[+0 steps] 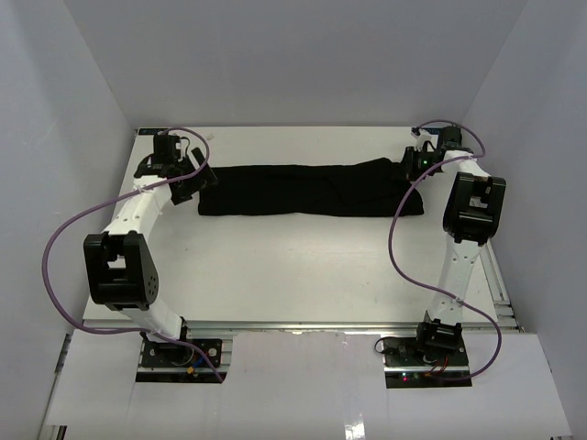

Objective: Fold and stack the t-shirts
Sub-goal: Grab the bottom of the folded rectangular tshirt with right arm, then fold the folded rectangular tshirt in 1/3 of the way

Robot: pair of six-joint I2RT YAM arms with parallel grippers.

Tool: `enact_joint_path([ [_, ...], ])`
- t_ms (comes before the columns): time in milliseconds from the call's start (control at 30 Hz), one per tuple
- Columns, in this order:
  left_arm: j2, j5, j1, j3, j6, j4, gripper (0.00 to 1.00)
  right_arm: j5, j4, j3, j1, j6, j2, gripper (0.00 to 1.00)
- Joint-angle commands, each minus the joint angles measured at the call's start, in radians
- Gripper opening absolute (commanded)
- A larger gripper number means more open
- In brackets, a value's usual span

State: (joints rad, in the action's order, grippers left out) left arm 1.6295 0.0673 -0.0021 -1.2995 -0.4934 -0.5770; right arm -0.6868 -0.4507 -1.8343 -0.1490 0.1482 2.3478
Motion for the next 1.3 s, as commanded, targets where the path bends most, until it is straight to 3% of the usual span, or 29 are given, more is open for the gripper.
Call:
enact_joint_path([
  [0,-0.068,0.017,0.001,-0.007,0.012,-0.011,0.98,-0.085,-0.025,-0.032,-0.004,-0.028,-0.027,0.09],
  [167,-0.092,0.064,0.001,-0.004,0.027,0.011,0.98,-0.111,-0.031,-0.042,-0.012,-0.042,-0.097,0.06],
  [500,-0.122,0.383,-0.053,0.066,0.015,0.189,0.94,-0.028,-0.109,-0.082,0.026,-0.090,-0.199,0.06],
  [700,0.060,0.454,-0.272,-0.016,-0.063,0.330,0.90,0.035,-0.123,-0.086,0.092,-0.105,-0.225,0.06],
  [833,0.188,0.506,-0.335,-0.082,-0.146,0.488,0.86,0.064,-0.114,-0.092,0.126,-0.136,-0.242,0.06],
  [1067,0.436,0.545,-0.403,-0.328,-0.200,0.548,0.82,0.124,-0.097,-0.120,0.178,-0.232,-0.269,0.06],
  [1267,0.442,0.499,-0.407,-0.382,-0.179,0.523,0.81,0.162,-0.108,-0.171,0.227,-0.269,-0.256,0.06],
])
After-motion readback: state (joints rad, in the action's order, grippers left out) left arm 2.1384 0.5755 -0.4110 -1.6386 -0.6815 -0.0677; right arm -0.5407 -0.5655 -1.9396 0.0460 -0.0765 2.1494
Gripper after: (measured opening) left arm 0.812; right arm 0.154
